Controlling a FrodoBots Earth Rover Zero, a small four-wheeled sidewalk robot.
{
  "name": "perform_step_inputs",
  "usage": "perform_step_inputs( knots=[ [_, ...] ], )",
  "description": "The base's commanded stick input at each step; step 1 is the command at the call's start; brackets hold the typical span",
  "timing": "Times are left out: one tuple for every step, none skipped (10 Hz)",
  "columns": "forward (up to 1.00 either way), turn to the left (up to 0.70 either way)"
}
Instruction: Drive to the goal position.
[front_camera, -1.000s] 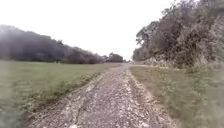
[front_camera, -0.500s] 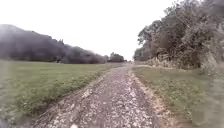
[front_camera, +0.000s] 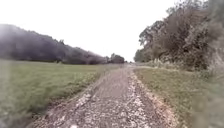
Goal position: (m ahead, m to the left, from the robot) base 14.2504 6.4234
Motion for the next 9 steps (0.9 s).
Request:
perform_step_inputs(
  knots=[
    [0.70, -0.03],
    [0.70, -0.03],
    [0.70, -0.03],
    [0.70, -0.03],
    [0.70, -0.03],
    [0.70, -0.10],
    [0.70, -0.23],
    [0.70, -0.34],
    [0.70, -0.35]
  ],
)
